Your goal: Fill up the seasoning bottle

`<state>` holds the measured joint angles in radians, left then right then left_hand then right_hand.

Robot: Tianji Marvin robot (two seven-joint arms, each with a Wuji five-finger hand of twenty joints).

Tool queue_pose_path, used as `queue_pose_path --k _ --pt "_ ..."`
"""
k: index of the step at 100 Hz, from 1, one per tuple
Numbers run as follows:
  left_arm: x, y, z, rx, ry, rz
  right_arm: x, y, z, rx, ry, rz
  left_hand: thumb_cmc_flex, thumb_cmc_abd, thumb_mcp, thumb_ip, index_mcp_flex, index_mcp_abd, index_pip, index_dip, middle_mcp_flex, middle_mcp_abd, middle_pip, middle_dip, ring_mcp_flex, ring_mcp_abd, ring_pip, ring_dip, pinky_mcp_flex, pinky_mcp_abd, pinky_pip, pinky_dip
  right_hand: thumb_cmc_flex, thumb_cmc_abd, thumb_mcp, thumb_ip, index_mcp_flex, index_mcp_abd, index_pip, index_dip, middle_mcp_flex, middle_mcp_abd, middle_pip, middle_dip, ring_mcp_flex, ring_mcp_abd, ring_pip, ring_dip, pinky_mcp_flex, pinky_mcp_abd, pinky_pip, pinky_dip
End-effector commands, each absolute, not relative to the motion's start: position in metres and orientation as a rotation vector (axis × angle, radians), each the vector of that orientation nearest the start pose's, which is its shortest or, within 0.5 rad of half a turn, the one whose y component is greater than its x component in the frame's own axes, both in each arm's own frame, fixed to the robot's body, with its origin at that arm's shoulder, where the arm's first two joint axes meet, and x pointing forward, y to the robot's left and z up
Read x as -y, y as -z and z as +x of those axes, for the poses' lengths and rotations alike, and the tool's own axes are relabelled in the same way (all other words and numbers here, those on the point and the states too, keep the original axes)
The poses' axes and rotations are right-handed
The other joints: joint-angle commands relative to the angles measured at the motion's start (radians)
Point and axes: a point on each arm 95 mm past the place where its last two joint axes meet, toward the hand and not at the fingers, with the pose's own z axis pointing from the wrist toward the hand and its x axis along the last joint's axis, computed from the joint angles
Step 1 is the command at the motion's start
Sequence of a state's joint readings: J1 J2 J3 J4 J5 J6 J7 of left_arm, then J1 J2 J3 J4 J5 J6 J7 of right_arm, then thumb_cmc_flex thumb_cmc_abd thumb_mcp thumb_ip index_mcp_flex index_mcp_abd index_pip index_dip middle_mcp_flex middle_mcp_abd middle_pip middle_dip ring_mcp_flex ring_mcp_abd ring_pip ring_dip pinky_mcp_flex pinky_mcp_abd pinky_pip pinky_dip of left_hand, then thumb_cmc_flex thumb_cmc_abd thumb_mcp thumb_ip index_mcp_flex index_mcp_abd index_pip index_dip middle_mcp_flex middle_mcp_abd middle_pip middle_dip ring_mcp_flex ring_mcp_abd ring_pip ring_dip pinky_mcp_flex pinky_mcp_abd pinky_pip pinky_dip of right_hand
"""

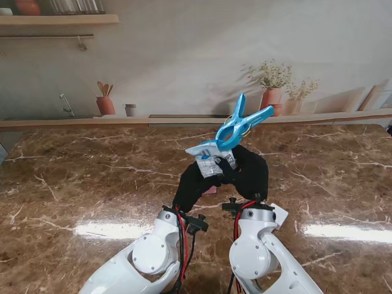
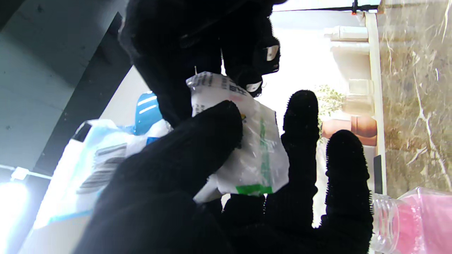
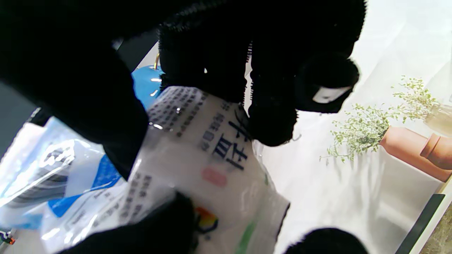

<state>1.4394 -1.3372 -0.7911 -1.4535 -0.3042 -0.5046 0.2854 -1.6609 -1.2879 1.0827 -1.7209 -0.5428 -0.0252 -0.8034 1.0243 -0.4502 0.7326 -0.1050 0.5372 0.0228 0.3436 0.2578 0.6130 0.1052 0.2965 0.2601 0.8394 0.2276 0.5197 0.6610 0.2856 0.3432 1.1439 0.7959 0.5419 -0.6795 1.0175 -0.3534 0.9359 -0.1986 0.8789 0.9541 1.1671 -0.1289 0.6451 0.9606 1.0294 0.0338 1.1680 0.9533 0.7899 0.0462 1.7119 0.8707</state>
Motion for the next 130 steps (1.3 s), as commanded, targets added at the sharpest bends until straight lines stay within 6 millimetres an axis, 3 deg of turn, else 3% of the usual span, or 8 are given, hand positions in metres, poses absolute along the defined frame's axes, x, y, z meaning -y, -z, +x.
queue_pose_path --k 1,37,57,67,79,90,107,130 --pt "0.180 0.312 0.367 -0.250 2.885 -2.137 -0.066 0.292 0.345 -0.395 -2.069 1.381 -0.115 0.124 0.013 0.007 0.104 -0.197 0.079 0.025 0.025 -0.005 0.022 0.009 0.040 0.003 0.042 0.022 0.018 0.019 0.050 0.020 0.176 0.028 0.198 0.131 0.030 -0.137 0.017 -0.010 0.061 0.008 0.093 0.027 0.050 -0.020 0.030 -0.003 0.000 -0.043 0.053 0.009" --pt "0.178 0.311 0.364 -0.177 2.929 -2.171 -0.071 0.301 0.342 -0.404 -2.022 1.413 -0.266 -0.059 0.042 0.007 0.113 -0.196 0.077 0.025 0.057 -0.024 0.036 0.016 0.084 -0.017 0.116 0.084 0.063 0.006 0.113 0.035 0.168 -0.004 0.236 0.138 0.046 -0.130 0.026 -0.022 0.087 0.014 0.093 0.016 0.087 -0.016 0.043 -0.008 0.042 -0.035 0.063 0.004" --pt "0.181 0.308 0.363 -0.090 2.924 -2.165 -0.079 0.305 0.335 -0.371 -2.029 1.480 -0.162 0.008 0.110 0.016 0.194 -0.196 0.130 0.046 0.161 -0.060 0.094 0.059 0.155 -0.018 0.246 0.183 0.132 -0.003 0.179 0.052 0.149 -0.045 0.263 0.134 0.022 -0.098 0.051 -0.165 0.127 0.037 0.045 -0.048 0.141 -0.003 0.017 -0.041 0.097 -0.019 0.072 -0.038" --pt "0.180 0.307 0.363 -0.039 2.924 -2.181 -0.079 0.306 0.332 -0.383 -2.040 1.505 0.019 0.066 -0.031 -0.052 0.291 -0.182 0.175 0.055 0.284 -0.058 0.037 0.233 0.173 -0.004 0.299 0.252 0.140 0.009 0.192 0.069 0.139 -0.075 0.270 0.124 -0.011 -0.058 0.079 -0.313 0.134 0.054 0.020 -0.086 0.142 0.005 -0.002 -0.054 0.095 -0.019 0.069 -0.046" --pt "0.177 0.304 0.363 -0.029 2.923 -2.201 -0.076 0.307 0.329 -0.417 -2.059 1.523 0.160 0.136 -0.156 -0.042 0.449 -0.133 0.290 0.080 0.360 -0.052 0.094 0.427 0.178 0.014 0.367 0.335 0.150 0.019 0.209 0.111 0.045 -0.102 0.258 0.132 -0.074 0.003 0.050 -0.427 0.092 0.063 -0.019 -0.111 0.088 0.003 -0.059 -0.080 0.049 -0.035 0.040 -0.051" --pt "0.176 0.301 0.363 -0.032 2.933 -2.218 -0.071 0.307 0.326 -0.470 -2.060 1.535 0.196 0.153 -0.185 -0.039 0.474 -0.103 0.436 0.158 0.373 -0.030 0.176 0.576 0.193 0.002 0.407 0.382 0.174 0.020 0.214 0.121 -0.049 -0.107 0.223 0.155 -0.167 0.034 -0.002 -0.470 0.004 0.062 -0.073 -0.124 0.000 -0.009 -0.151 -0.121 -0.028 -0.056 -0.012 -0.055" --pt "0.171 0.297 0.364 -0.070 2.917 -2.221 -0.057 0.303 0.319 -0.550 -2.027 1.522 0.180 0.136 -0.136 -0.054 0.456 -0.089 0.575 0.312 0.402 0.000 0.267 0.683 0.244 -0.047 0.409 0.385 0.238 -0.009 0.178 0.100 -0.185 0.001 0.098 0.282 -0.176 0.098 -0.347 -0.296 -0.148 0.062 -0.111 -0.263 -0.120 -0.018 -0.308 -0.192 -0.182 -0.025 -0.188 -0.044" --pt "0.163 0.294 0.365 -0.070 2.890 -2.237 -0.034 0.297 0.313 -0.645 -1.929 1.455 0.162 0.122 -0.080 -0.063 0.464 -0.091 0.620 0.382 0.420 0.003 0.312 0.712 0.280 -0.060 0.407 0.391 0.275 -0.006 0.153 0.086 -0.238 0.035 -0.044 0.287 -0.266 0.128 -0.441 -0.275 -0.274 0.065 -0.161 -0.303 -0.213 -0.019 -0.428 -0.236 -0.284 -0.007 -0.321 -0.052"
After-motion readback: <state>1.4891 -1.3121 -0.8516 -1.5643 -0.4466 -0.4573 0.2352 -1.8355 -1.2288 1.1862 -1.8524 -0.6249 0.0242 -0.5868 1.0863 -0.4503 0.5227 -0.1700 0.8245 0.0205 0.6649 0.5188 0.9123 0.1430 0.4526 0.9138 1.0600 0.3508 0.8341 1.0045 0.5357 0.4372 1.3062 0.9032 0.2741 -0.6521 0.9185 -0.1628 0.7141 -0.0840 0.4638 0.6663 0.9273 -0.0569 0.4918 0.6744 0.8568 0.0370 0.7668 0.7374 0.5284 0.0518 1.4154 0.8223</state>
